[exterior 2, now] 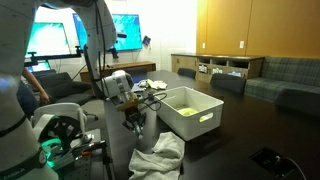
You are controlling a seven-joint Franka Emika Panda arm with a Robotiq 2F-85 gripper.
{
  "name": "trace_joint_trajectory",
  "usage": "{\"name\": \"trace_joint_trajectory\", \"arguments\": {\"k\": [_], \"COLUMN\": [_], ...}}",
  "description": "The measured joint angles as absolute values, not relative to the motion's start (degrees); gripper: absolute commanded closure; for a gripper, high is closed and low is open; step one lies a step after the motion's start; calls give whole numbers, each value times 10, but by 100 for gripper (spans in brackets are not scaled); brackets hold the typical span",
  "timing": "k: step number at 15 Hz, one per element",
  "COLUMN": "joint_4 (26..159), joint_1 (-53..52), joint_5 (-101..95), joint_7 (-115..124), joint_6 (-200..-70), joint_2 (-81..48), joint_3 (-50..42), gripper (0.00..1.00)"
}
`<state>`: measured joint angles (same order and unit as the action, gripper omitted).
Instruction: Pick up the yellow towel and put it in the bucket, pick up the marker and put it in the cup, pick up the white towel and put it in the bucket, finally pick up the black masking tape and put it in the cup
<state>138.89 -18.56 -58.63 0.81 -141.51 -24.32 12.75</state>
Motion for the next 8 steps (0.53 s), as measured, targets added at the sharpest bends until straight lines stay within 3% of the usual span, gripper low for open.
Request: {"name": "trace_joint_trajectory", "arguments": {"k": [8], "joint_4": [1420], "joint_1": [-150], "joint_5": [-538], "joint_7": [-1], "joint_6": [-1573], "joint_2": [-186], "joint_3": [139], "gripper": [84]}}
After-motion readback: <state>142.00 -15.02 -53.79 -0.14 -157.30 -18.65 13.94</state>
